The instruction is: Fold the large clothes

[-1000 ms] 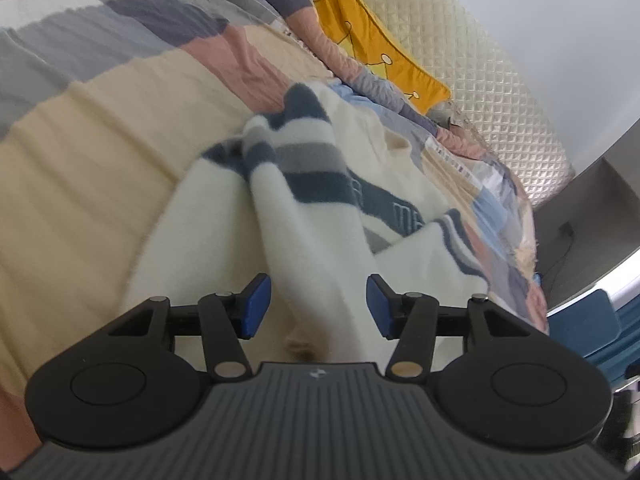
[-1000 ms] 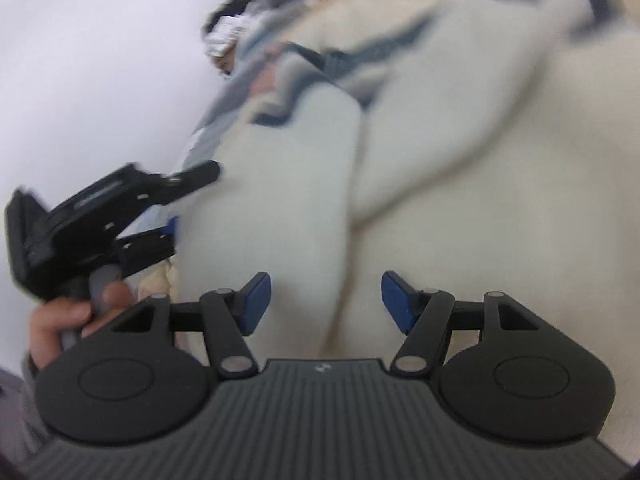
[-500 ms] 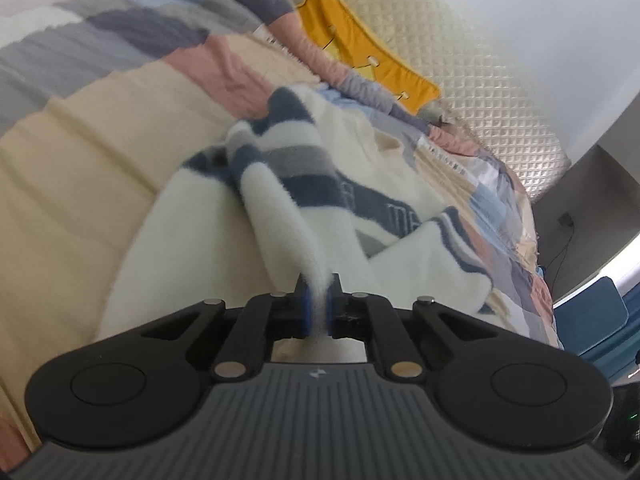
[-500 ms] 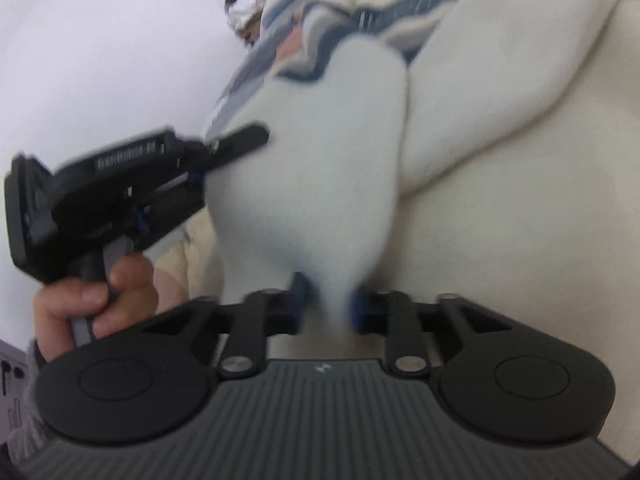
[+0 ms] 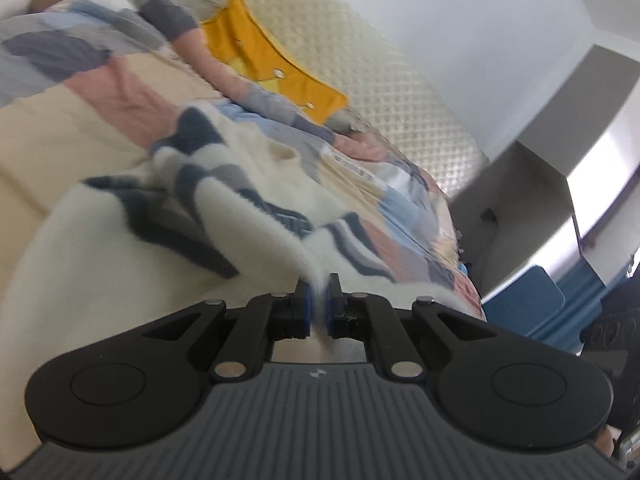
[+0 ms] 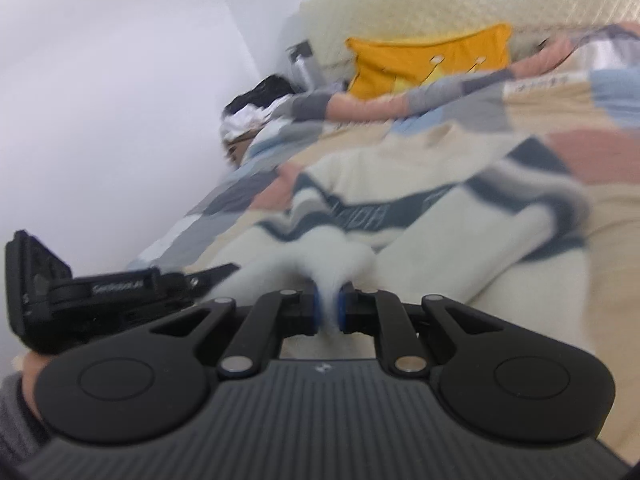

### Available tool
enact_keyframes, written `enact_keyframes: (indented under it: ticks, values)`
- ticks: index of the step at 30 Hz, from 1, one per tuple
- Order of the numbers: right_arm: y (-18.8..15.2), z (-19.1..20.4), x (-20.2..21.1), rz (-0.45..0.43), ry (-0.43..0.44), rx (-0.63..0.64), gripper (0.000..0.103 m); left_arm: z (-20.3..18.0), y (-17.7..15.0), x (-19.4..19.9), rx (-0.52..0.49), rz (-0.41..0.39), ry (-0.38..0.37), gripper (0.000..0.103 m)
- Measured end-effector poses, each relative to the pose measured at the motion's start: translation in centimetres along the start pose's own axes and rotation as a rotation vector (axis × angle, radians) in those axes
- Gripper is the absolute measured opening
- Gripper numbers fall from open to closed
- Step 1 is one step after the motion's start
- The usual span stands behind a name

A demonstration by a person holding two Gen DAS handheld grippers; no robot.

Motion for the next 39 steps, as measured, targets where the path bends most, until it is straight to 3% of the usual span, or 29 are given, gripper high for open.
enact_keyframes:
  ticks: [5,10,13,14,15,18,20,22,27,33,36,39]
  values:
    - [1.4,-2.3,-1.0,-0.058,-0.108,0.033,0.012,-1.9,-0.8,-3.6,-0.034,0.049,-0.040,0.008]
    - [0.6,-6.9,-4.6,0.039,-0.203,-0.106,0.015,-1.7,-3.1,-7.2,-0.067,0.171,0.028,0.008]
    - [0.0,-9.5,-6.4,0.095,-0.242,-0.251,0.038,-0.4,-4.3,-8.1,-0.034,0.216,0.050,0.009]
    - [0.0,-10.0,-6.5,0.094,-0.242,-0.299,0.052,0.0,-4.4,-8.0,-0.018,0.216,0.041,0.009]
    - [0.0,-10.4,-6.5,0.087,-0.236,-0.340,0.056,0.5,-4.4,-7.8,0.004,0.210,0.028,0.009]
    - [-0.4,-10.5,-4.8,0.056,-0.211,-0.383,0.056,2.1,-3.7,-7.1,0.071,0.173,-0.003,0.014]
    - [-0.7,-10.4,-3.3,0.020,-0.221,-0.380,0.057,2.9,-3.2,-6.4,0.121,0.130,-0.009,0.024]
    - [-1.0,-10.7,-2.4,-0.009,-0.248,-0.397,0.057,3.7,-2.7,-5.8,0.145,0.094,0.005,0.043]
    - [-1.6,-12.2,-1.8,-0.017,-0.251,-0.495,0.056,5.4,-1.0,-5.7,0.172,0.085,0.094,0.043]
    - [-2.0,-11.8,-2.0,-0.002,-0.265,-0.462,0.056,8.9,0.9,-7.8,0.233,0.120,0.178,0.043]
    - [-2.1,-11.7,-2.1,0.002,-0.262,-0.457,0.058,11.1,1.9,-8.8,0.316,0.111,0.186,0.043]
    - [-2.0,-11.7,-1.8,0.003,-0.216,-0.467,0.058,13.7,2.8,-9.6,0.485,0.070,0.160,0.044]
Point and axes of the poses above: each gripper's, at about its wrist camera, not at the fingertips, and x roughly against the way its jaws point, z to its left, y to its top, the point moved 1 cm from there along -x, roughly the way its jaws point, and after that the axes turned 14 degrees about -x, right-handed, at the moved point
